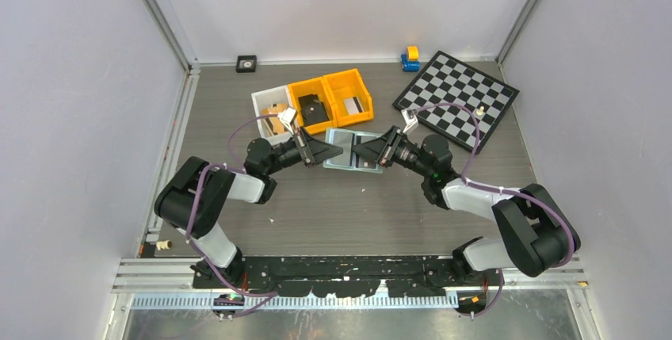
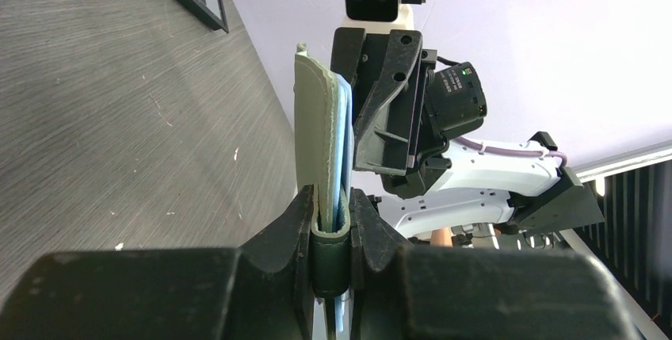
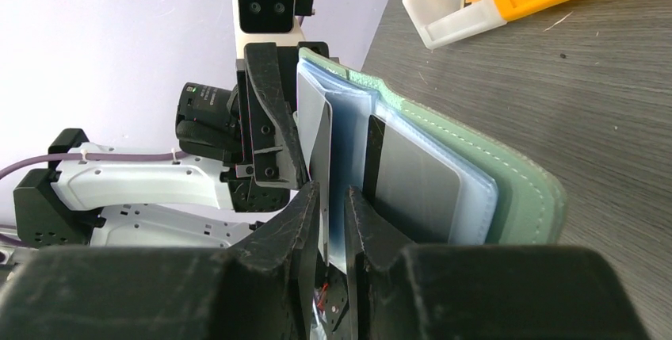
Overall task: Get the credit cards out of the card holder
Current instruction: Remove the credit card from the card holder, then place the credit card in the storage box.
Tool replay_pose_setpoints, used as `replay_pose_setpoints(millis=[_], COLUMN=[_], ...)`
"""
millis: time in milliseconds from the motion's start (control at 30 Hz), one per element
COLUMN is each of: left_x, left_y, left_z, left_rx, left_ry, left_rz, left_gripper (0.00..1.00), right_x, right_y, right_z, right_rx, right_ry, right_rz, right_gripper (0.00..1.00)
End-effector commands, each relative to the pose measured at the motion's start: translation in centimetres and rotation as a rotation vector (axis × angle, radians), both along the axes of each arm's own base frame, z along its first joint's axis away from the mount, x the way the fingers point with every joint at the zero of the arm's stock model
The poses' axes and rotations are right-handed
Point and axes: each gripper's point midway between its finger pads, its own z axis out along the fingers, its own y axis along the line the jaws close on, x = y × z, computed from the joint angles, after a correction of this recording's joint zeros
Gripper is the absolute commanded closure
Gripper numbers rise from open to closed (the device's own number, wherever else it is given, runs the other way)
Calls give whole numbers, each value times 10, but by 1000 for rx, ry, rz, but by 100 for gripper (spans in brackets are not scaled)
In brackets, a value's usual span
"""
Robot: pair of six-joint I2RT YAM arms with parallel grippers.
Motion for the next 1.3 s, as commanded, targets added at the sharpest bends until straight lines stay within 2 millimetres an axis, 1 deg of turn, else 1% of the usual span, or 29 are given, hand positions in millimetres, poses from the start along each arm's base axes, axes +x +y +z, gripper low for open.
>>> replay_pose_setpoints(millis=[0, 100, 233, 333, 367, 433, 533, 633, 767, 867, 1067, 1167, 1200, 1267], left_x=[-7, -8, -10, -10, -10, -11, -11, -9, -6, -3, 1, 3, 5, 13], left_y=[-2, -3, -6, -7, -7, -7, -3, 5, 18, 26, 30, 34, 37, 46], left_z=[33, 32, 34, 33, 33, 35, 39, 42, 47, 46, 43, 44, 41, 29], left_rx=[-54, -53, -53, -53, -53, -55, -57, -60, -64, -64, -63, -62, -57, -31], left_ry=[-129, -128, -136, -133, -132, -138, -156, -167, -181, -178, -161, -167, -157, -100], left_rz=[-31, -34, -49, -56, -56, -55, -42, -12, 37, 71, 84, 101, 117, 159], left_gripper=[98, 98, 98, 97, 96, 89, 81, 79, 79, 80, 84, 87, 88, 90], right_x=[-1, -1, -2, -3, -3, -3, -3, -2, -1, -1, 0, 3, 4, 9], right_y=[9, 11, 12, 13, 13, 13, 13, 12, 13, 13, 14, 10, 7, 0], right_z=[24, 24, 23, 25, 26, 27, 27, 26, 24, 23, 22, 23, 22, 19], right_rx=[36, 35, 32, 36, 40, 44, 47, 47, 48, 47, 50, 50, 48, 31], right_ry=[-79, -75, -72, -76, -76, -75, -71, -64, -58, -54, -45, -46, -42, -32], right_rz=[41, 51, 54, 64, 65, 65, 59, 56, 55, 57, 59, 44, 32, -7], right_gripper=[77, 78, 82, 88, 92, 98, 100, 99, 99, 100, 100, 99, 100, 100])
